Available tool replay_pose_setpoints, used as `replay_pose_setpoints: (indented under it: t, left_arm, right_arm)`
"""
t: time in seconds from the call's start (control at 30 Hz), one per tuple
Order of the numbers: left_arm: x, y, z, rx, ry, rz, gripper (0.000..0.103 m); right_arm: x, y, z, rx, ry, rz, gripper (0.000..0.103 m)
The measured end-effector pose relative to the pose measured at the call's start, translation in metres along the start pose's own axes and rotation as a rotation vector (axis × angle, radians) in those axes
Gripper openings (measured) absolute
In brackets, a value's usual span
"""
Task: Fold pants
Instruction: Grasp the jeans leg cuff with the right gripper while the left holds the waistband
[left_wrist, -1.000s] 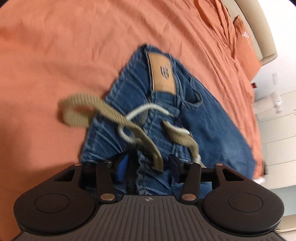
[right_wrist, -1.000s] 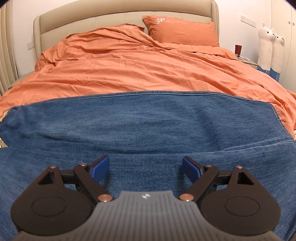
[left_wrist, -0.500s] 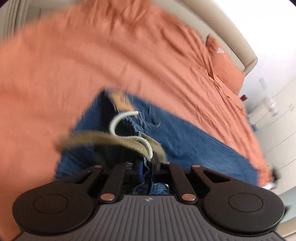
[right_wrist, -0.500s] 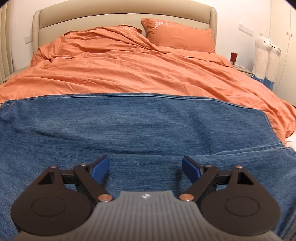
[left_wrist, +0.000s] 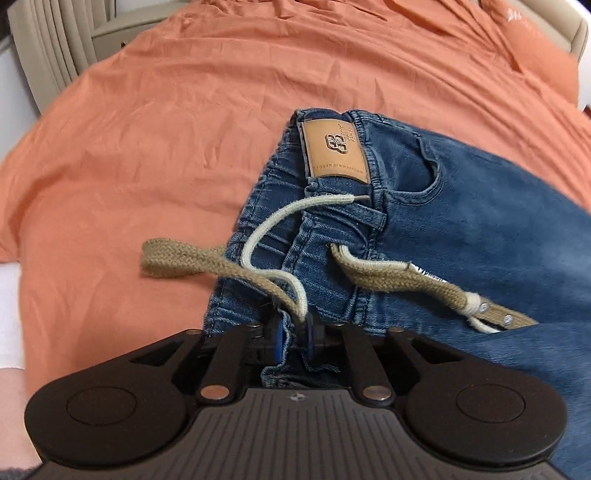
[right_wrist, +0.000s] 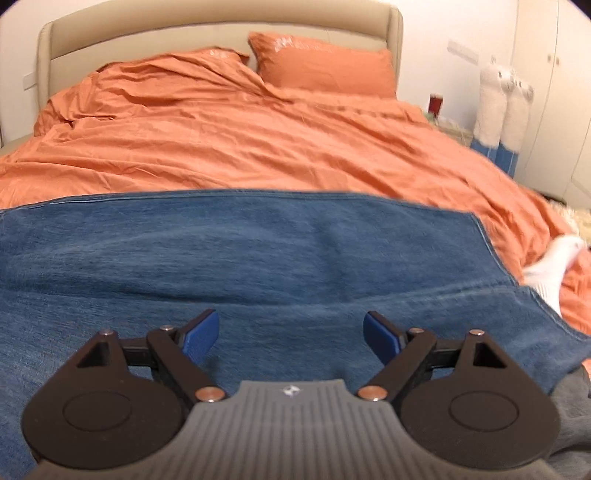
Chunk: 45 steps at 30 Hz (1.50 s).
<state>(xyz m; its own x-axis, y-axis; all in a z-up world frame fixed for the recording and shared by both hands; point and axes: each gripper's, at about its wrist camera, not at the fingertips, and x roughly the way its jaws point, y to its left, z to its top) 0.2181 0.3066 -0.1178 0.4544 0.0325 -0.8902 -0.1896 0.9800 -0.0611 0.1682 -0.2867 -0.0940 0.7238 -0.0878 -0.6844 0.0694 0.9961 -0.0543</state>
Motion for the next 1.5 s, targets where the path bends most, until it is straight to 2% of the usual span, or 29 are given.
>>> replay_pose_setpoints:
  t: [0.07,0.13,0.17,0.23,0.37,0.5,0.7,0.83,0.97,1.03,1.07,1.1,1.13,1.23,1.37,1.5]
  left_arm:
    - [-0.009,-0.01,0.001,0.043,-0.008,0.059,0.034]
    - [-0.023,-0.02,0.001,0.108,-0.047,0.133,0.04]
    - [-0.031,-0.023,0.001,0.13,-0.07,0.154,0.044]
    - [-0.047,-0.029,0.0,0.158,-0.107,0.171,0.047]
    - [-0.079,-0.049,-0.006,0.236,-0.144,0.121,0.047]
    - [-0.102,-0.073,-0.021,0.337,-0.149,0.053,0.047]
    - [-0.103,-0.092,-0.053,0.44,-0.105,0.031,0.047]
    - [-0.096,-0.09,-0.065,0.434,-0.07,0.005,0.047]
    - [-0.092,-0.091,-0.074,0.421,-0.059,0.017,0.047]
    - [-0.096,-0.09,-0.077,0.41,-0.057,0.011,0.047]
    - [-0.097,-0.09,-0.078,0.408,-0.059,0.007,0.047]
    - [-0.099,-0.09,-0.08,0.411,-0.06,0.003,0.047]
    - [-0.1,-0.091,-0.081,0.419,-0.063,-0.001,0.047]
    - [-0.107,-0.098,-0.086,0.464,-0.065,-0.017,0.047]
    - [-0.115,-0.106,-0.093,0.535,-0.078,-0.061,0.047]
    - [-0.119,-0.115,-0.106,0.636,-0.078,-0.092,0.047]
  right_arm:
    - [-0.001,-0.013,0.003,0.01,0.039,-0.008,0.082]
    - [-0.003,-0.029,0.006,0.015,0.068,-0.01,0.082]
    - [-0.005,-0.039,0.008,0.017,0.085,-0.008,0.081]
    - [-0.01,-0.057,0.011,0.011,0.107,-0.005,0.081]
    - [-0.025,-0.102,0.018,0.009,0.138,-0.019,0.074]
    - [-0.039,-0.164,0.026,0.046,0.171,-0.108,0.073]
    - [-0.054,-0.272,0.014,0.311,0.228,-0.192,0.069]
    - [-0.048,-0.318,-0.01,0.498,0.256,-0.152,0.065]
    - [-0.03,-0.34,-0.038,0.739,0.264,-0.013,0.054]
    - [-0.019,-0.345,-0.05,0.86,0.264,0.057,0.041]
    - [-0.013,-0.345,-0.053,0.907,0.265,0.09,0.026]
    - [-0.012,-0.345,-0.054,0.937,0.257,0.1,0.006]
    - [-0.011,-0.346,-0.051,0.944,0.244,0.098,0.0]
    - [-0.028,-0.345,-0.028,0.929,0.168,0.123,0.0]
    - [-0.06,-0.337,0.008,0.83,0.096,0.098,0.0]
    - [-0.051,-0.333,0.003,0.765,0.185,0.002,0.0]
